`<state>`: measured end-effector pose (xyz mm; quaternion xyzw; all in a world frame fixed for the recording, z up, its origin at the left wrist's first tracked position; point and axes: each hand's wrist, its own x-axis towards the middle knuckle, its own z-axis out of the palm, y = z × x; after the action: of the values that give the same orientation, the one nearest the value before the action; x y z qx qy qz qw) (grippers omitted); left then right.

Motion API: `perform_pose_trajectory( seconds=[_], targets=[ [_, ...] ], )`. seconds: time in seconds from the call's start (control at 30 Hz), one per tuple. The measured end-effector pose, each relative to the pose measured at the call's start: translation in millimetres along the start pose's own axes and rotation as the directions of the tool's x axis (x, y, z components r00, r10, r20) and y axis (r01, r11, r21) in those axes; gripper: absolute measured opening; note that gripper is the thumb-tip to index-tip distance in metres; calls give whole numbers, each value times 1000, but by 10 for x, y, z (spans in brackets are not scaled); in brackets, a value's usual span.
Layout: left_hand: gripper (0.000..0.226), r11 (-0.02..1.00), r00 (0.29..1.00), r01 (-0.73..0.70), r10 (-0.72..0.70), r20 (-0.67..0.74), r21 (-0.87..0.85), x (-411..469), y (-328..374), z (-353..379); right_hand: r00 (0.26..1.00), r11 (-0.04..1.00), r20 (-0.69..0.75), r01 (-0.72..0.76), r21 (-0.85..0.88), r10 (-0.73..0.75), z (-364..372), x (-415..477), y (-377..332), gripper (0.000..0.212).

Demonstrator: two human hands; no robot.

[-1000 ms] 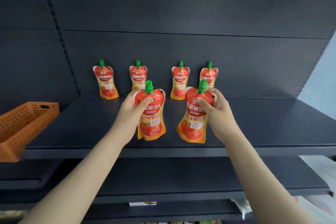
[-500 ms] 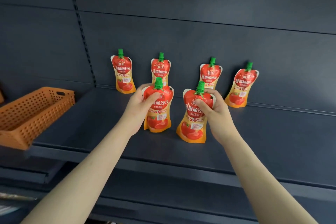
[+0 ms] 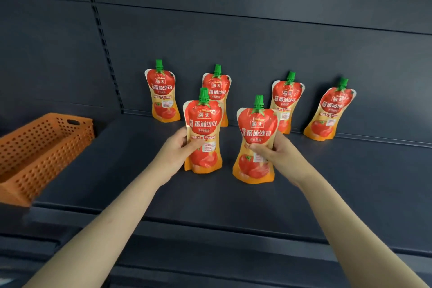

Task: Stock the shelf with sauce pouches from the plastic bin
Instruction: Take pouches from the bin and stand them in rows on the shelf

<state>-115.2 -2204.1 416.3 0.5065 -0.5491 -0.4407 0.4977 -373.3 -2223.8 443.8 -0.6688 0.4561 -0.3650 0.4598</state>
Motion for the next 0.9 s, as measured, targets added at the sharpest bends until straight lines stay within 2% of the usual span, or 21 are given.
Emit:
perform_pose_trajectory(
  seconds=[0.2,0.47,0.7,0.8,0.9],
  targets=[
    [22,1000,999,17,-18,-31,-24,377,-98,-712,996,994,-86,38,103,-29,463,566,-80,44],
    [35,1000,999,9,-8,32,-12,875,-276,-1303,980,993,-200,17,119,7,935,1070,-62,48],
    [50,984,988,-6,-21,153,176,856,-503,-1447,962,997,-271,-47,-63,28,1091,921,303,49],
    [50,992,995,-17,5,98,124,867,-506,-1443,956,995,-293,-54,-90,25,1106,1023,297,48],
    [41,989,999,-28,23,42,143,894,-471,-1425,942,997,-336,-39,-67,15,1137,1114,318,46]
  ],
)
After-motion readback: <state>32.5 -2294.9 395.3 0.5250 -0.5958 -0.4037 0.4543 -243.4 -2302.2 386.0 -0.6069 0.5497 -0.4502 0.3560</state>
